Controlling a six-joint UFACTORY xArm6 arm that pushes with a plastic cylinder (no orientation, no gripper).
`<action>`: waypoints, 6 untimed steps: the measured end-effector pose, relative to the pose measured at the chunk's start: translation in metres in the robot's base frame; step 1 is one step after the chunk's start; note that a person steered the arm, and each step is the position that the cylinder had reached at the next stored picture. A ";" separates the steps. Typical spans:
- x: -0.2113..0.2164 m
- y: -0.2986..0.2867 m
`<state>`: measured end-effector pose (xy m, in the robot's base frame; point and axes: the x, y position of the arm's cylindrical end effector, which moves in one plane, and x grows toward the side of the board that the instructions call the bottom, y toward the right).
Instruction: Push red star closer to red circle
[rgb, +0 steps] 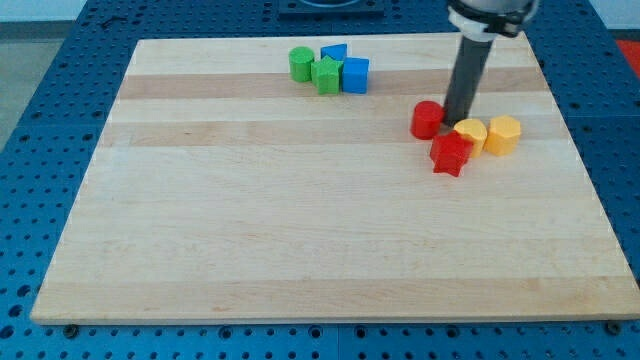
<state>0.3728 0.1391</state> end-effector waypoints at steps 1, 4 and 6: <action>0.000 -0.046; -0.009 0.149; 0.079 0.073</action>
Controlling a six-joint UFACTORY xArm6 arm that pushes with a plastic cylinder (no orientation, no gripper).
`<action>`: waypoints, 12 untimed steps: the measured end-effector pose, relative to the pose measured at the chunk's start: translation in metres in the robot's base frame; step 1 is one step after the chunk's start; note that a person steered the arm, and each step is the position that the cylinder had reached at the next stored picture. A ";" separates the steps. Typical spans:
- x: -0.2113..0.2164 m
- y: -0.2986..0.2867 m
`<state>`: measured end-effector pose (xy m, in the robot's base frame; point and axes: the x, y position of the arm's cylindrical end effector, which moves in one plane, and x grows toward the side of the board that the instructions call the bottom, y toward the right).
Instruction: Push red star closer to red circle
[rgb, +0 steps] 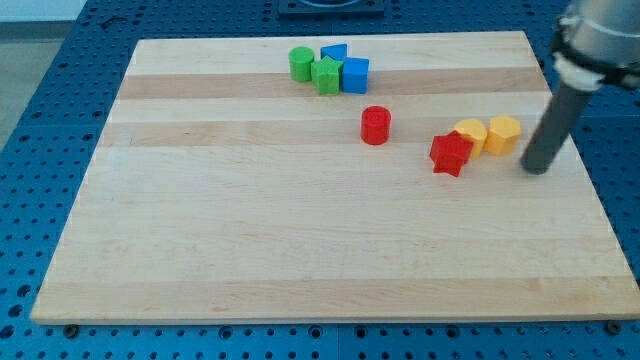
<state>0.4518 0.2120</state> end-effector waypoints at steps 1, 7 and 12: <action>-0.016 -0.059; -0.006 -0.147; -0.012 -0.231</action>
<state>0.4396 -0.0189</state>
